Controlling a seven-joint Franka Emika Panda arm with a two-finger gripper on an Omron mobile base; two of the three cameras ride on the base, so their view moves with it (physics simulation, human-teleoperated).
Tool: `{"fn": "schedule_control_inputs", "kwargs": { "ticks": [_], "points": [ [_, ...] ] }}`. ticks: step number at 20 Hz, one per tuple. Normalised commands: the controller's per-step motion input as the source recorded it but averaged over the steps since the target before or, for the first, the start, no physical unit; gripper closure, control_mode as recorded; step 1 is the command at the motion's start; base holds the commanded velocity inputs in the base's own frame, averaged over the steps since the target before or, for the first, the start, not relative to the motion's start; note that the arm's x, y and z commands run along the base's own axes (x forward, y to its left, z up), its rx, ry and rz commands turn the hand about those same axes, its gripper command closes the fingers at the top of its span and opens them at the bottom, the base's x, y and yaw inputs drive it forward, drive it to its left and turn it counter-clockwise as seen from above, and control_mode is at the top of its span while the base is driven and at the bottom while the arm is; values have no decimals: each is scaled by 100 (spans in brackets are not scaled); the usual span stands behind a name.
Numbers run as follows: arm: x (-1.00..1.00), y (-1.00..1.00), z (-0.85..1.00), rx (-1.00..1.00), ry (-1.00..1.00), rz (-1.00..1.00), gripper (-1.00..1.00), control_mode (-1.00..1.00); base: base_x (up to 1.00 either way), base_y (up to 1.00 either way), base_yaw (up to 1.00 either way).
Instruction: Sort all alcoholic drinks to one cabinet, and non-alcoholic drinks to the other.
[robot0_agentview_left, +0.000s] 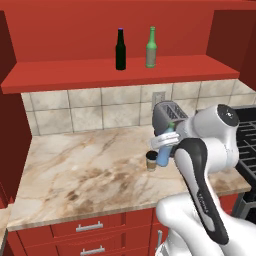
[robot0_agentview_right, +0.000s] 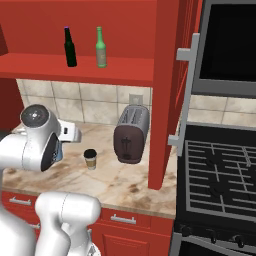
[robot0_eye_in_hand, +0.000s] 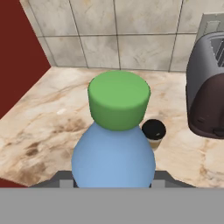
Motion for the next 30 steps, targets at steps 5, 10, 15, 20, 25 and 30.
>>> {"fn": "schedule_control_inputs", "kwargs": {
  "ticks": [5, 10, 15, 20, 25, 30],
  "points": [
    [-23, -5, 12, 0, 0, 0, 100, -100, 0, 0, 0],
    [-8, 0, 15, 0, 1, -2, 100, -100, 0, 0, 0],
    [-15, 0, 3, 0, 0, -4, 100, -100, 0, 0, 0],
    [-11, -2, 0, 0, 0, -1, 100, 100, -32, -10, 0],
    [0, 0, 0, 0, 0, 0, 100, 100, -84, -15, -4],
    [0, 0, 0, 0, 0, 0, 100, 100, -100, -22, -4]
  ]
}}
